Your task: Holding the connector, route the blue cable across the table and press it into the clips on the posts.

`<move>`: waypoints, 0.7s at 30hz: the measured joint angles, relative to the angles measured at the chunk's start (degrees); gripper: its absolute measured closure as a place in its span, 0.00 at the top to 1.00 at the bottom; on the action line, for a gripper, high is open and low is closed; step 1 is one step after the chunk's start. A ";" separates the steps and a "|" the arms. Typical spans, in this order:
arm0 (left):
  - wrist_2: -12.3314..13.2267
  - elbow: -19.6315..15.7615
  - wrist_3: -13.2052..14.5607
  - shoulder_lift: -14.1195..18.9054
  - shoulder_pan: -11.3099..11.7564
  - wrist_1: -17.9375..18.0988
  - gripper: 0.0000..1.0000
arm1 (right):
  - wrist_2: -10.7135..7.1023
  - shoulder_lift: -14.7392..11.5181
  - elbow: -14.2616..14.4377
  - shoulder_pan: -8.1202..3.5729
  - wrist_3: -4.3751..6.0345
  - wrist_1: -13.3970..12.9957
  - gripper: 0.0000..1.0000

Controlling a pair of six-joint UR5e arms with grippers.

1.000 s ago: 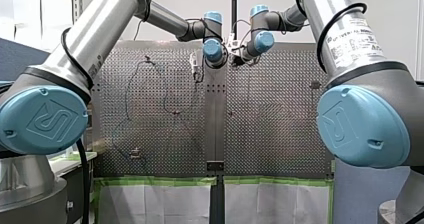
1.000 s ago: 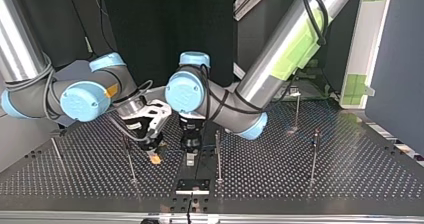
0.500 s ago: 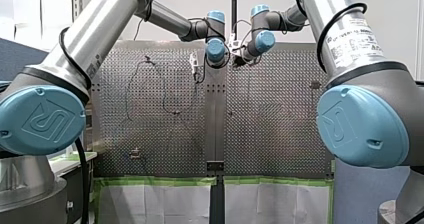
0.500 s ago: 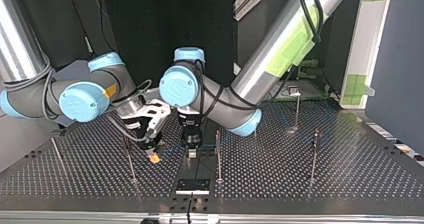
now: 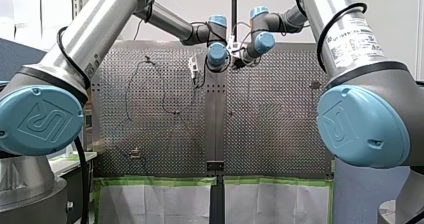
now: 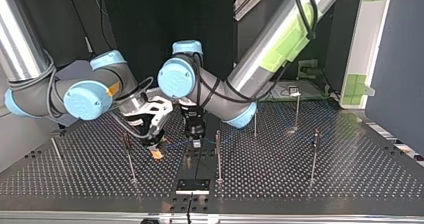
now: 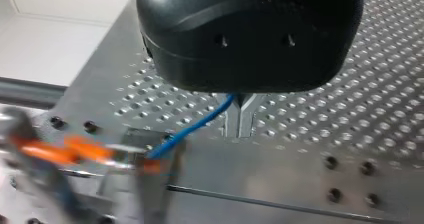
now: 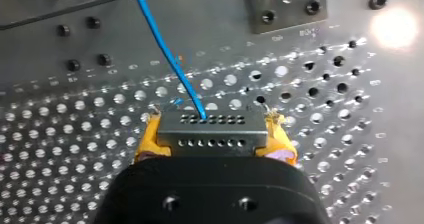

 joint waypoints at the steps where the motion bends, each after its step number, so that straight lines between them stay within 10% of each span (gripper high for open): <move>1: -0.13 -0.54 0.00 0.01 -0.06 0.49 0.00 | 0.00 0.00 0.36 -0.01 -0.18 0.02 0.00; 21: 1.30 -12.76 -0.96 0.02 0.15 12.47 0.00 | -0.01 -0.03 7.23 -0.32 -4.63 -0.07 0.00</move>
